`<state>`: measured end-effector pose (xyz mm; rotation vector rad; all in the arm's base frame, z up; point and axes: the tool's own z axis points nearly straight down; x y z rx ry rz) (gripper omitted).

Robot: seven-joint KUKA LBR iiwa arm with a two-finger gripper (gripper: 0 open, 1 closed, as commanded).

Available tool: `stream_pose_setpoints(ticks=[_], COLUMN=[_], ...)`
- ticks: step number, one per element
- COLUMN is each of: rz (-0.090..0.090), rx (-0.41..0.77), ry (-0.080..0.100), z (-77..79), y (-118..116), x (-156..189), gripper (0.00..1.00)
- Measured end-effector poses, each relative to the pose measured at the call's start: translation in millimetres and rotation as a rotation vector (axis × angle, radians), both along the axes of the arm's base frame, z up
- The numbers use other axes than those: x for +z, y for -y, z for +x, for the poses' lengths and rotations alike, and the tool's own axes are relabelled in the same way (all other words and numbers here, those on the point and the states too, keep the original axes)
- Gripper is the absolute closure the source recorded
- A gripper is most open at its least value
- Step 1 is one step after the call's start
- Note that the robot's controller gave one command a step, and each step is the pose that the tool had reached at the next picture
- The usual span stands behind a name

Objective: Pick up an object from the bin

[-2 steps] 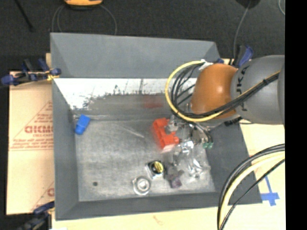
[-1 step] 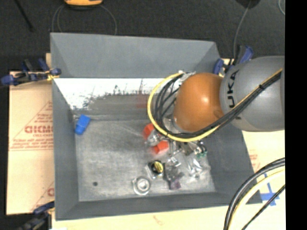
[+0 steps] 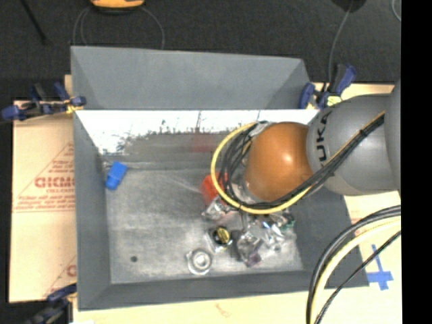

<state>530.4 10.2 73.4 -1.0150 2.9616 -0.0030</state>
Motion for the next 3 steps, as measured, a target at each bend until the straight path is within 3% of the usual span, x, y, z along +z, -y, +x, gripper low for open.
stream_pose_setpoints(ticks=[1, 2, 3], rz=[0.0, -0.003, -0.002], rx=[-0.001, 0.071, -0.073], ry=[0.006, 0.001, -0.01], z=[2.2, 9.7, -34.3], y=[-0.3, -7.2, 72.7], x=[2.6, 151.0, 144.4], gripper=[1.0, 1.0, 1.0])
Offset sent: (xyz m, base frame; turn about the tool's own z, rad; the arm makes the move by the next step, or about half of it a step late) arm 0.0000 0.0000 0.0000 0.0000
